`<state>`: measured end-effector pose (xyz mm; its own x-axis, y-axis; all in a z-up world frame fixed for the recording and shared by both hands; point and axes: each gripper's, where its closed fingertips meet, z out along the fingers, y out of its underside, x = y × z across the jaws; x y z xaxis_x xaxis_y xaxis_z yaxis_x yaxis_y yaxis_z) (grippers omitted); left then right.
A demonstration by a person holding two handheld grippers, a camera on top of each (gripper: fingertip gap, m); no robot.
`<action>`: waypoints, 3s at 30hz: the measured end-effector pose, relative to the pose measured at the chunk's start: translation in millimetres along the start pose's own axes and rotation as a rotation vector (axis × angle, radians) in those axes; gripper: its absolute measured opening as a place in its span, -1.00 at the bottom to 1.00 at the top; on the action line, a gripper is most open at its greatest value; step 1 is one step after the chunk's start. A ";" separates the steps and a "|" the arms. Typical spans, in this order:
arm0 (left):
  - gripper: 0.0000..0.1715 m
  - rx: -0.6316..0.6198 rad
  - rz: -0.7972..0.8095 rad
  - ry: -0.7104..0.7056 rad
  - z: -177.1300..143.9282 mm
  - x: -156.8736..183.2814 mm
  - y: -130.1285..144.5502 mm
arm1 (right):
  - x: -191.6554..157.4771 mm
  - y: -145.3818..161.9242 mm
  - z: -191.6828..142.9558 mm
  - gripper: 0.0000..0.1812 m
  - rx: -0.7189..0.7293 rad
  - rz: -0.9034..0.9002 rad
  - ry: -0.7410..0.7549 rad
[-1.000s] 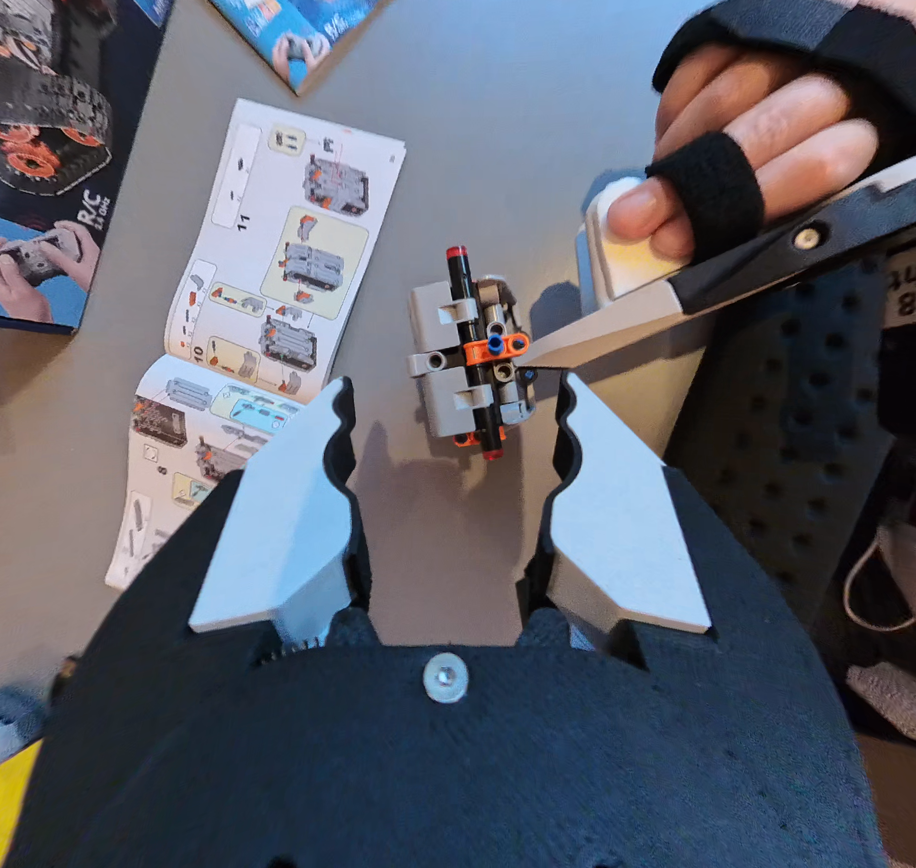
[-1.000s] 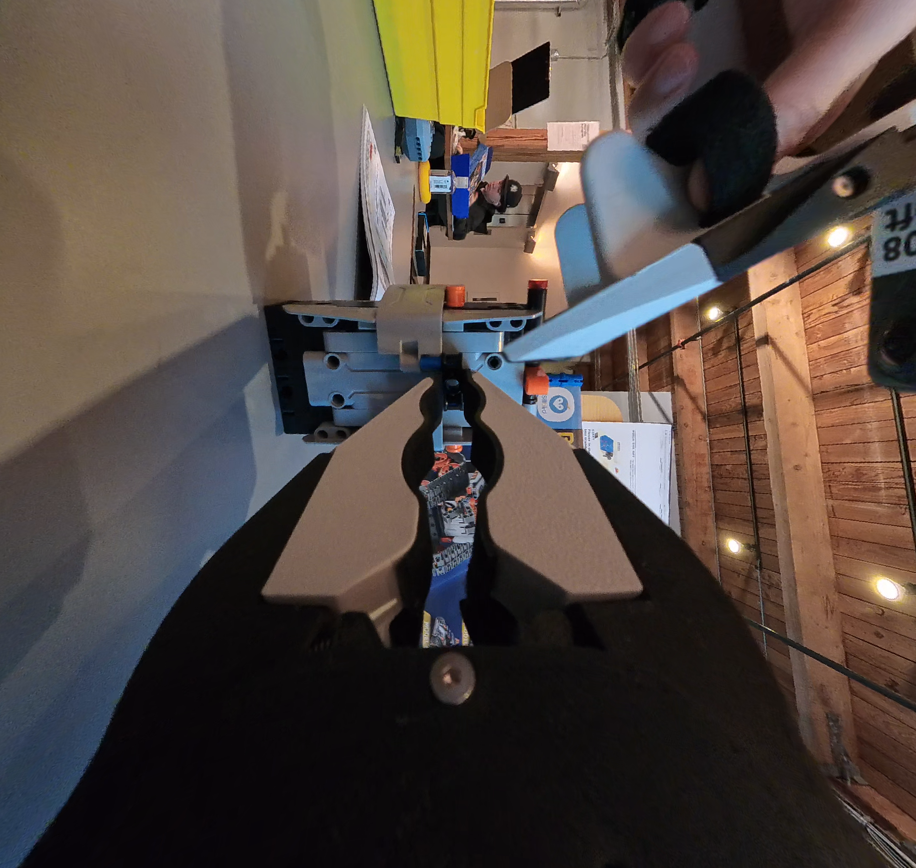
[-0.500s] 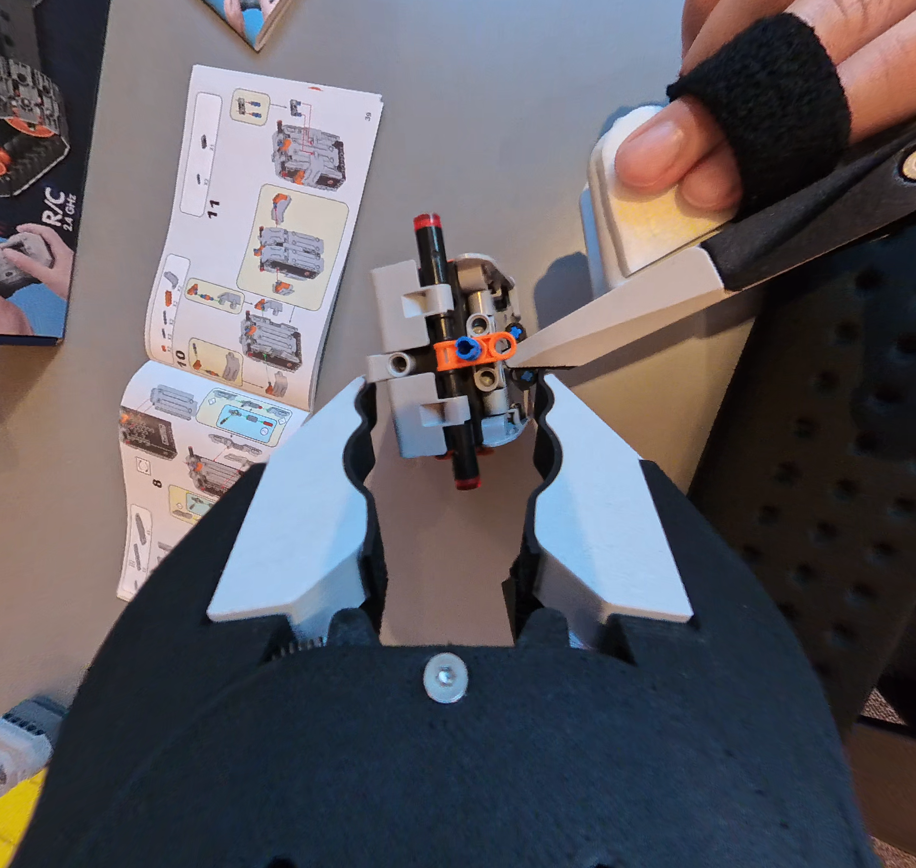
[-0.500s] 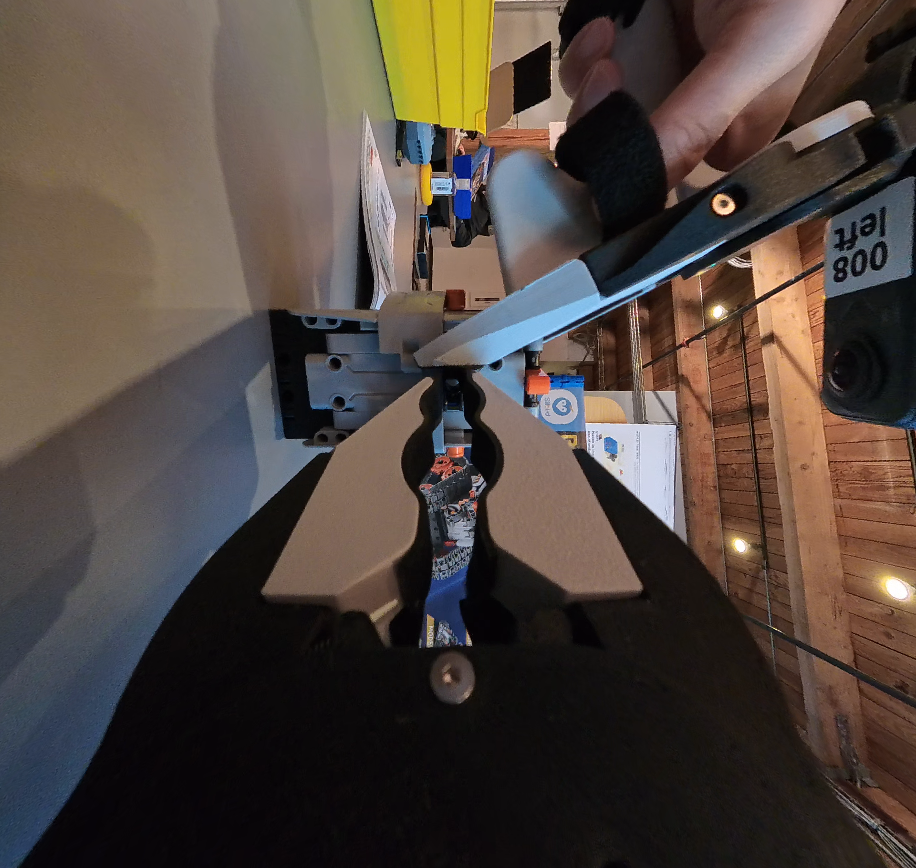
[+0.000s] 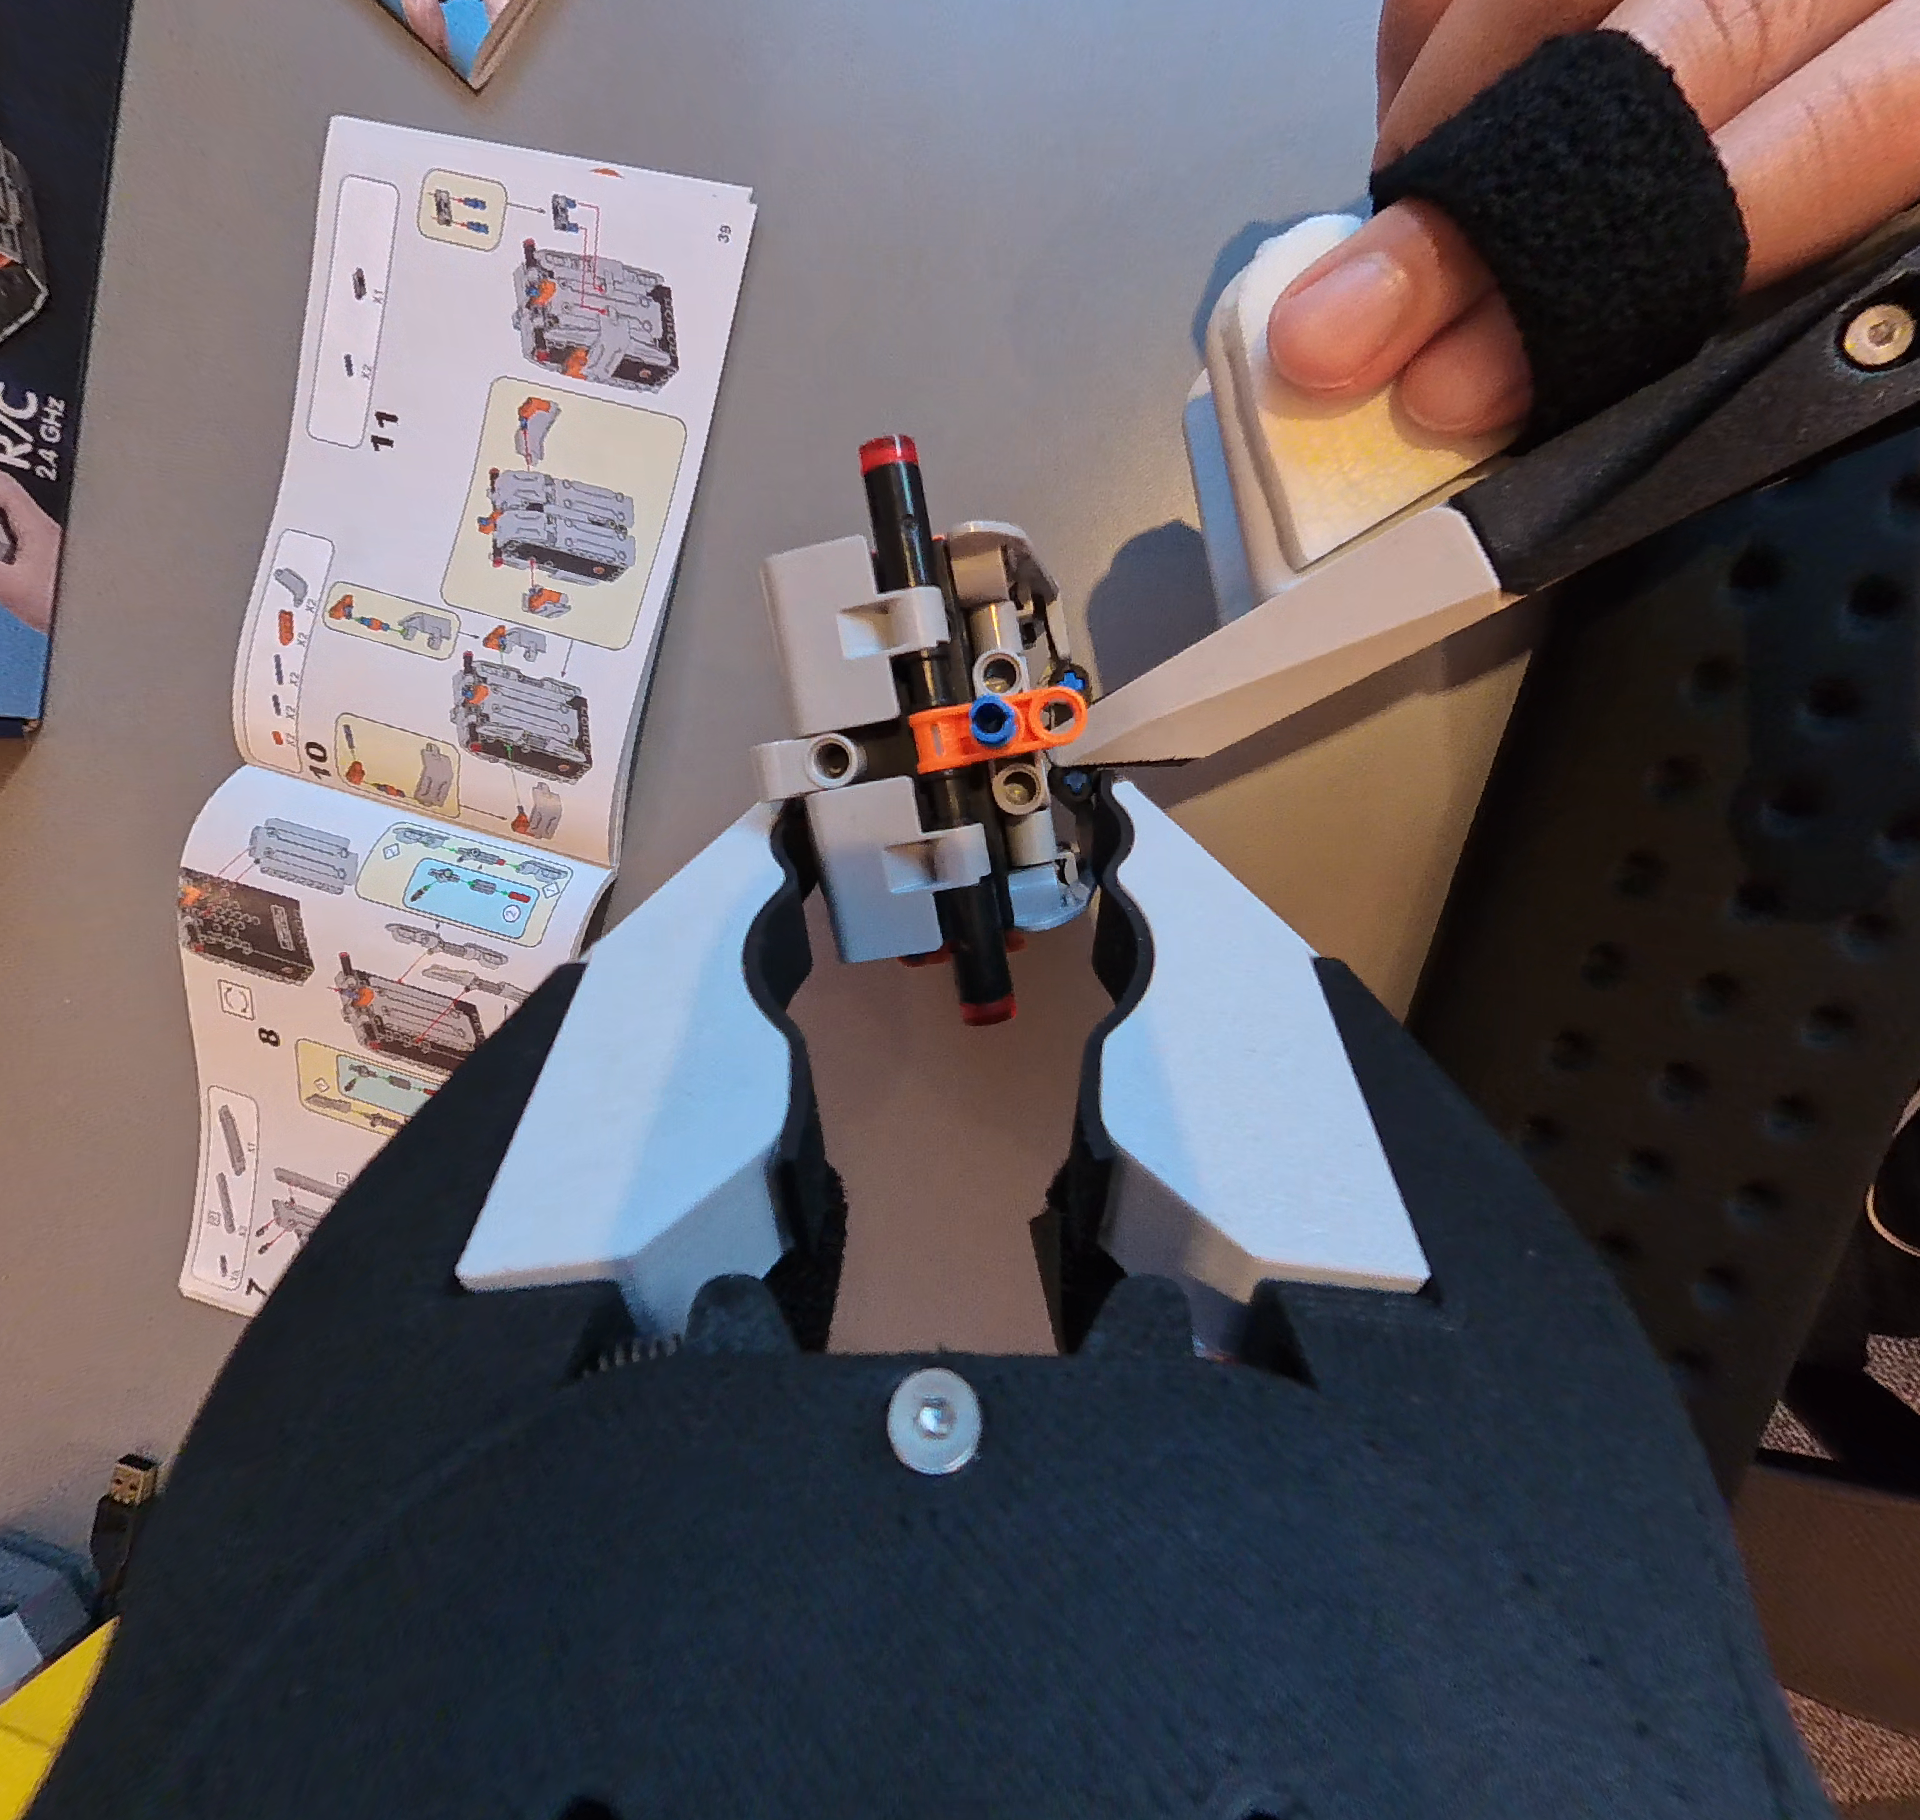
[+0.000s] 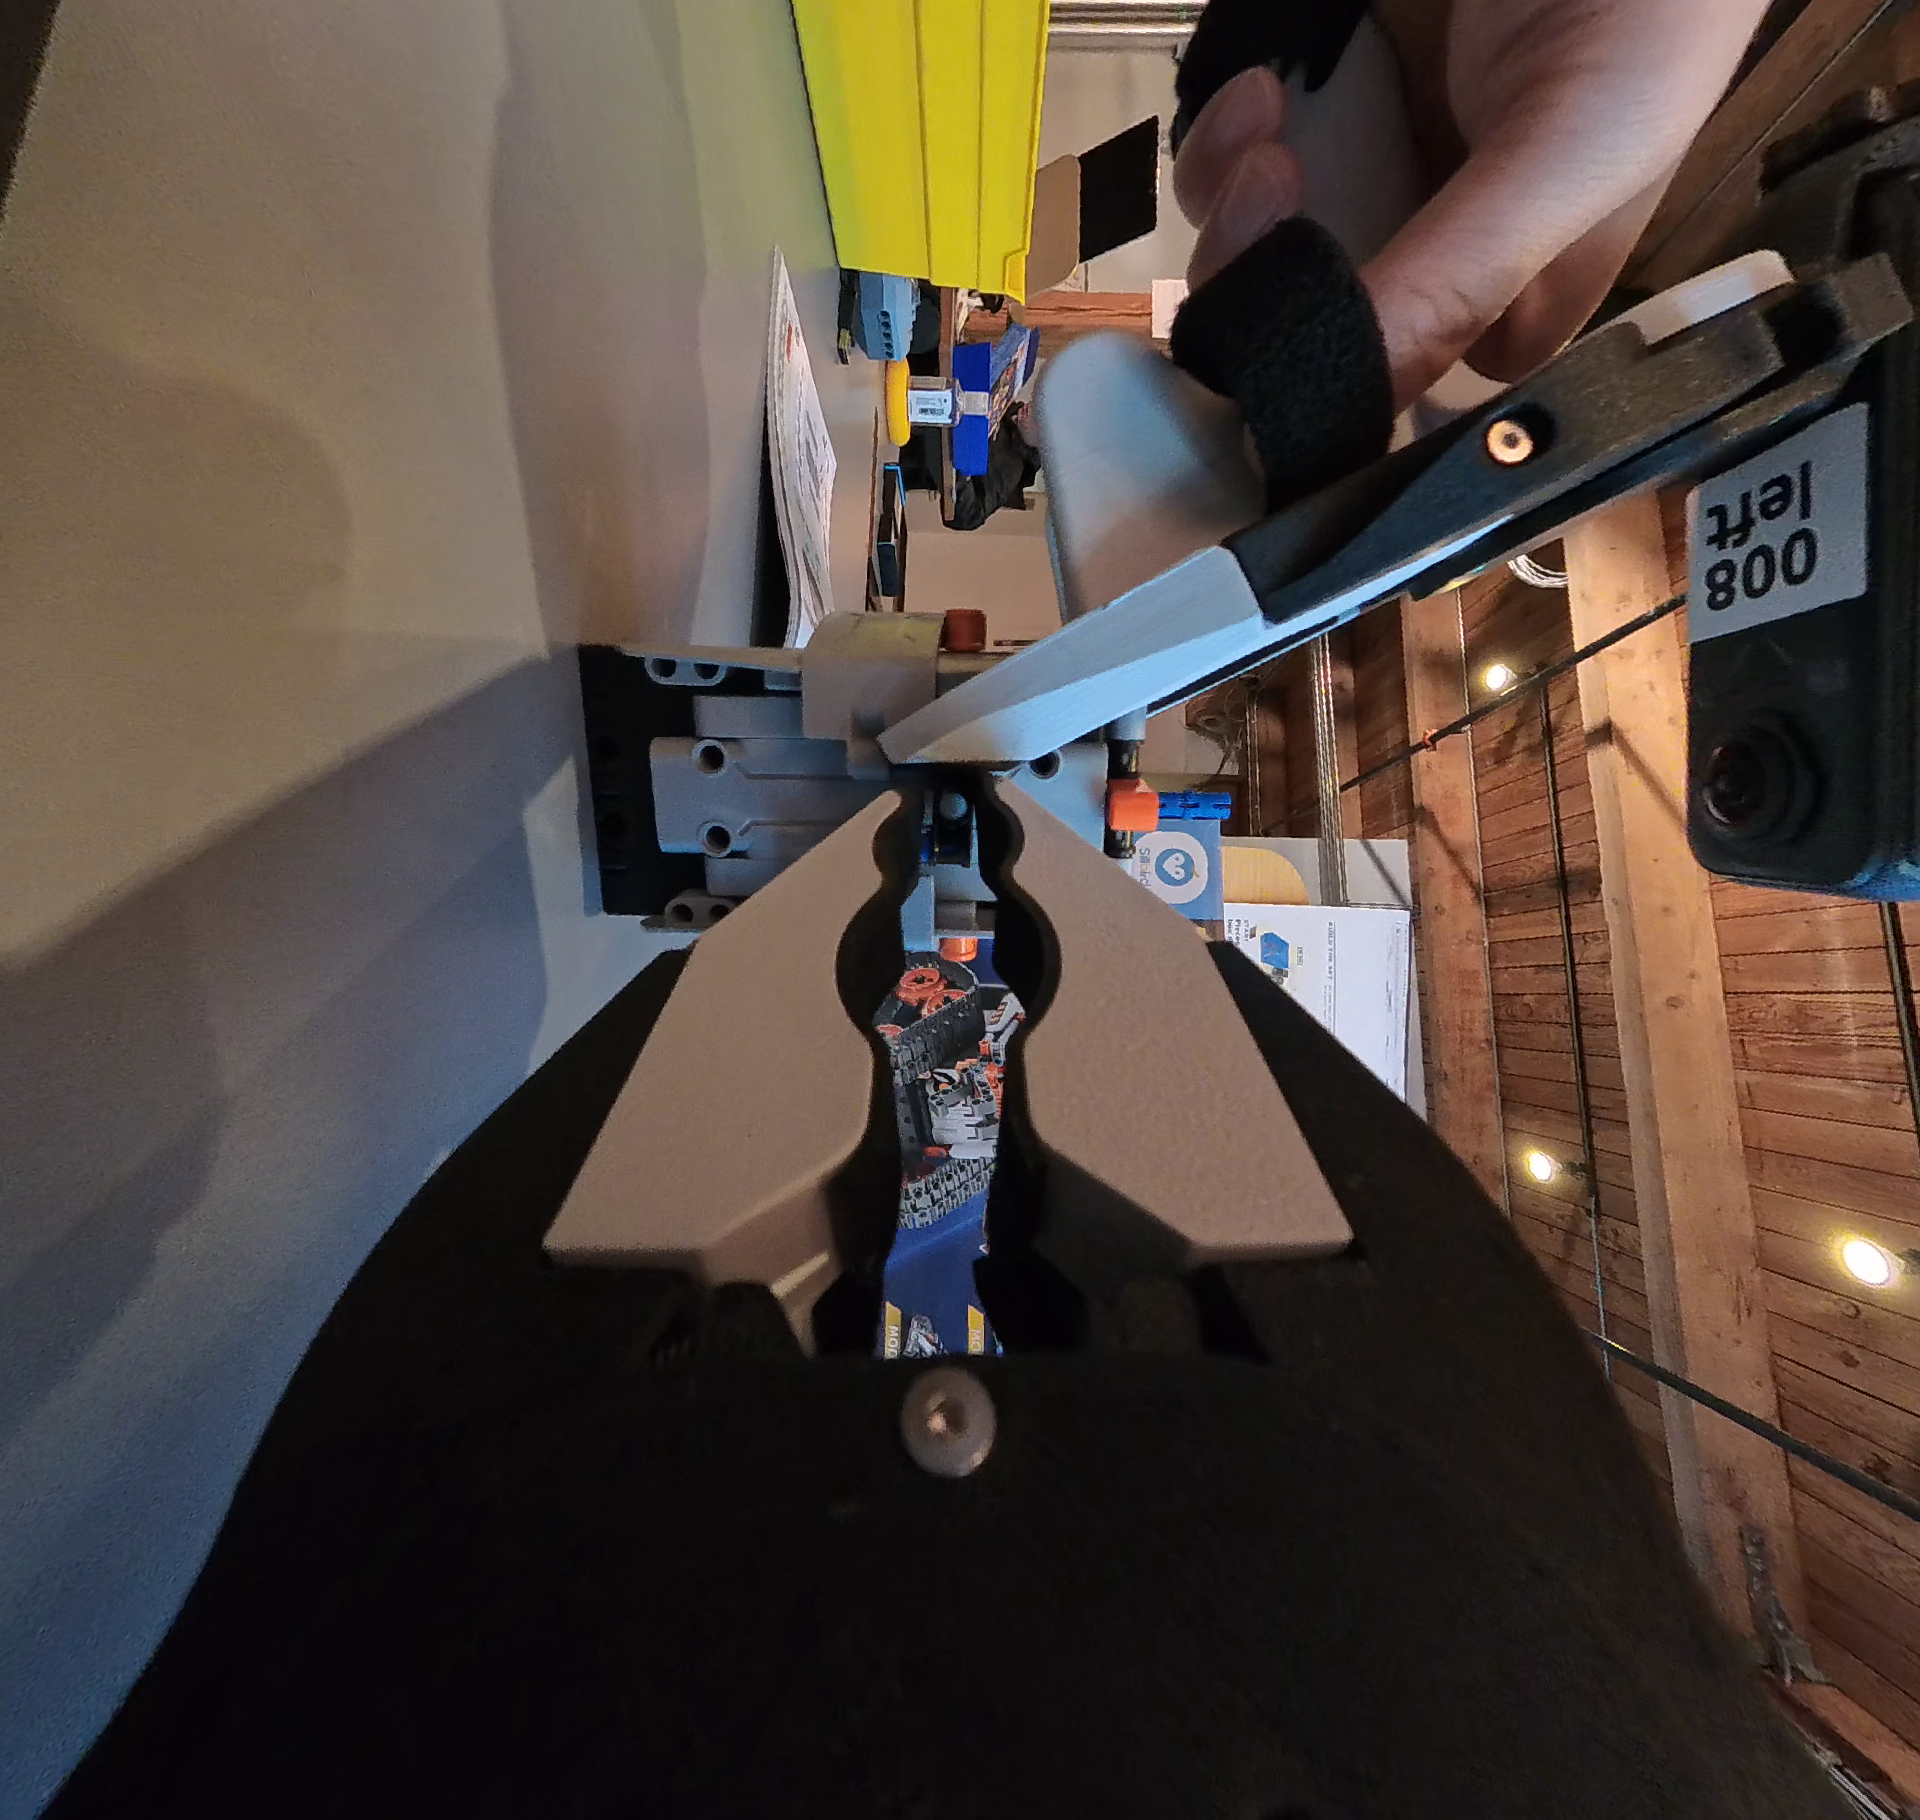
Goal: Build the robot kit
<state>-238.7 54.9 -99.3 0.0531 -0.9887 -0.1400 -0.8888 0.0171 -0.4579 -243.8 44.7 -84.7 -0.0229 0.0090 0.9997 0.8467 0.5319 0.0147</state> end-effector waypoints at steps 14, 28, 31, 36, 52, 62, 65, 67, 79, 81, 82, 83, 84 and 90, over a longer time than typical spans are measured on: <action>-0.39 -0.025 -0.014 0.023 0.0 -1.4 1.6 | 2.6 3.2 -16.5 -0.77 0.012 0.150 -0.043; -0.40 -0.043 -0.004 0.026 -0.2 -1.4 2.3 | 2.4 3.5 -5.7 -0.89 -0.006 0.222 -0.063; -0.40 -0.050 0.004 0.025 -0.4 -1.3 2.6 | 3.2 3.8 -2.9 -0.89 -0.008 0.213 -0.056; -0.39 -0.057 0.014 0.022 -0.5 -0.9 2.7 | 1.0 2.4 -1.3 -0.91 -0.001 0.210 -0.075; -0.39 -0.072 0.018 0.036 -0.1 -1.5 3.2 | 0.7 5.4 -14.9 -0.80 0.023 0.225 -0.090; -0.39 -0.083 0.017 0.048 0.0 -1.3 3.7 | -2.6 5.9 -4.2 -0.61 0.002 0.080 -0.043; -0.39 -0.088 0.019 0.050 0.1 -1.2 3.9 | -4.9 1.5 -4.2 -0.63 0.018 0.034 -0.040; -0.40 -0.089 0.020 0.051 0.1 -1.2 3.9 | -9.2 -0.3 -3.7 -0.64 0.019 0.004 -0.054; -0.40 -0.093 0.018 0.061 0.3 -0.8 4.0 | -8.0 4.3 -2.2 -0.75 -0.005 -0.017 -0.045; -0.40 -0.095 0.016 0.067 0.3 -0.7 4.2 | -7.9 4.4 -2.0 -0.75 -0.001 -0.006 -0.047; -0.40 -0.096 0.017 0.070 0.4 -0.6 4.3 | -7.9 4.4 -2.0 -0.75 0.001 -0.001 -0.048; -0.40 -0.095 0.021 0.073 0.4 -0.6 4.3 | -7.9 4.1 -1.9 -0.75 0.006 0.001 -0.049; -0.40 -0.092 0.024 0.076 0.6 -0.5 4.3 | -8.0 3.8 -1.9 -0.75 0.010 0.002 -0.049; -0.40 -0.082 0.016 0.096 1.1 0.2 4.4 | -7.8 4.3 -2.5 -0.76 0.012 0.017 -0.057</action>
<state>-242.2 55.0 -102.3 -0.0017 -0.9982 -0.0606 -0.9237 0.0248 -0.3823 -238.7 44.8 -92.4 -0.0389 0.0665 0.9970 0.8408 0.5413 -0.0033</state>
